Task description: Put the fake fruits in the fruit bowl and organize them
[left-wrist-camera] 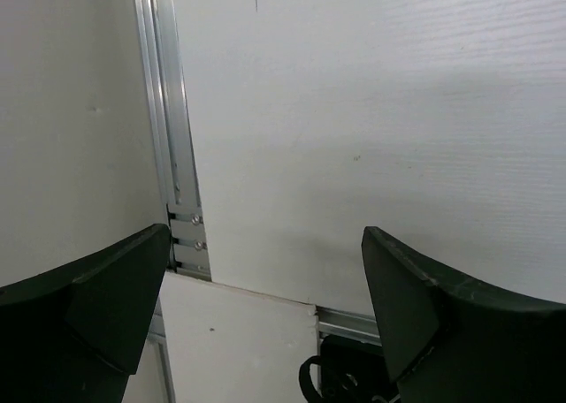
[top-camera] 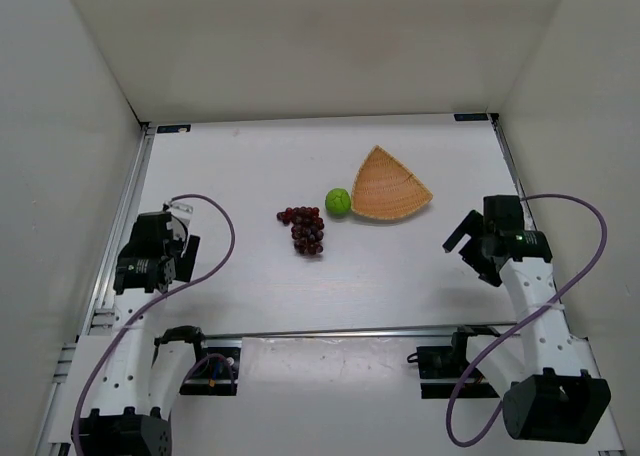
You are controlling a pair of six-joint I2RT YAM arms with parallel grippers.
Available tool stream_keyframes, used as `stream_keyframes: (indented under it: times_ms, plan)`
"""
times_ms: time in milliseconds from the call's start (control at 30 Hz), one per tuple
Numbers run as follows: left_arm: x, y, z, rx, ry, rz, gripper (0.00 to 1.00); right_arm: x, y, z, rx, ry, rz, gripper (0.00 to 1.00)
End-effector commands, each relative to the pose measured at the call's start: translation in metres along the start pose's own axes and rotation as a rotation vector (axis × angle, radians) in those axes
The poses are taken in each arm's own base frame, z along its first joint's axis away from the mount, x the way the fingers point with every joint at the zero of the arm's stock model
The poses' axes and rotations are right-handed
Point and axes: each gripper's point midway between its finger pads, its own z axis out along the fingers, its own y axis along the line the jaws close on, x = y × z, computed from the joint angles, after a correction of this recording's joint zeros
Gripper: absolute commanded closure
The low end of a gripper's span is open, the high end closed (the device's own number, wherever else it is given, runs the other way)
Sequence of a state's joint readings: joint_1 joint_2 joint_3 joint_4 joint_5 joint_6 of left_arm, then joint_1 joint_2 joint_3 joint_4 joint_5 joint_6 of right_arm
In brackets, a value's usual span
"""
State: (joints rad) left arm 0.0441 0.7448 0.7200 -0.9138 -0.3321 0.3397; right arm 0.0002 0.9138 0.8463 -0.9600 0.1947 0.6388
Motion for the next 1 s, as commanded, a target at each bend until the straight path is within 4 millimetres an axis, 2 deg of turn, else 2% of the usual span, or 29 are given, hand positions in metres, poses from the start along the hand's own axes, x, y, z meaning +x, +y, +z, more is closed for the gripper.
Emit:
stream_keyframes:
  times_ms: [0, 67, 100, 167, 200, 233, 267, 300, 333, 367, 400, 433, 467, 500, 533, 600, 667, 767, 833, 967]
  plan:
    - [-0.030, 0.002, -0.014, 0.071, -0.082, 0.074, 0.00, -0.008, 0.017, 0.003, -0.068, 0.006, -0.043, 0.00]
    - [-0.040, -0.005, -0.017, 0.145, -0.070, 0.170, 0.00, -0.008, 0.028, 0.002, -0.104, 0.004, -0.089, 0.00]
    - [-0.068, -0.005, -0.030, 0.168, -0.140, 0.249, 0.00, -0.011, 0.033, 0.002, -0.112, 0.001, -0.112, 0.00]
    - [-0.095, -0.010, -0.037, 0.186, -0.163, 0.351, 0.00, -0.019, 0.037, 0.002, -0.101, -0.025, -0.161, 0.00]
    - [-0.122, -0.016, -0.039, 0.160, -0.173, 0.485, 0.00, -0.028, 0.042, 0.003, -0.092, -0.028, -0.172, 0.00]
    - [-0.132, -0.021, -0.039, 0.144, -0.169, 0.572, 0.00, -0.033, 0.046, 0.002, -0.092, -0.030, -0.183, 0.00]
    - [-0.145, -0.034, -0.028, 0.134, -0.150, 0.684, 0.00, -0.035, 0.051, 0.007, -0.082, -0.007, -0.203, 0.00]
    - [-0.158, -0.054, -0.033, 0.105, -0.184, 0.823, 0.00, -0.040, 0.055, 0.008, -0.082, -0.008, -0.216, 0.00]
    - [-0.181, -0.067, -0.036, 0.085, -0.257, 0.949, 0.00, -0.051, 0.063, 0.003, -0.096, -0.029, -0.212, 0.00]
    - [-0.190, -0.090, -0.034, 0.110, -0.283, 1.047, 0.00, -0.052, 0.068, 0.008, -0.088, -0.009, -0.232, 0.00]
    - [-0.207, -0.126, -0.051, 0.178, -0.398, 1.182, 0.00, -0.056, 0.074, 0.009, -0.101, -0.011, -0.232, 0.00]
    - [-0.212, -0.147, -0.056, 0.224, -0.442, 1.251, 0.00, -0.061, 0.080, 0.007, -0.115, -0.014, -0.231, 0.00]
    - [-0.215, -0.166, -0.061, 0.266, -0.480, 1.321, 0.00, -0.059, 0.082, 0.012, -0.117, 0.003, -0.233, 0.00]
    - [-0.213, -0.188, -0.056, 0.311, -0.481, 1.407, 0.00, -0.057, 0.084, 0.014, -0.123, 0.018, -0.234, 0.00]
    - [-0.213, -0.213, -0.062, 0.357, -0.536, 1.529, 0.00, -0.055, 0.090, 0.017, -0.139, 0.028, -0.242, 0.00]
    - [-0.206, -0.243, -0.051, 0.416, -0.545, 1.655, 0.00, -0.050, 0.092, 0.025, -0.150, 0.047, -0.244, 0.00]
    - [-0.202, -0.270, -0.054, 0.487, -0.636, 1.800, 0.00, -0.043, 0.088, 0.031, -0.134, 0.070, -0.237, 0.00]
    - [-0.189, -0.295, -0.046, 0.547, -0.737, 2.015, 0.00, -0.035, 0.080, 0.039, -0.105, 0.094, -0.241, 0.00]
    - [-0.181, -0.303, -0.028, 0.557, -0.724, 2.108, 0.00, -0.033, 0.079, 0.039, -0.103, 0.097, -0.232, 0.00]
    - [-0.179, -0.312, -0.004, 0.575, -0.721, 2.239, 0.00, -0.028, 0.076, 0.043, -0.096, 0.106, -0.233, 0.00]
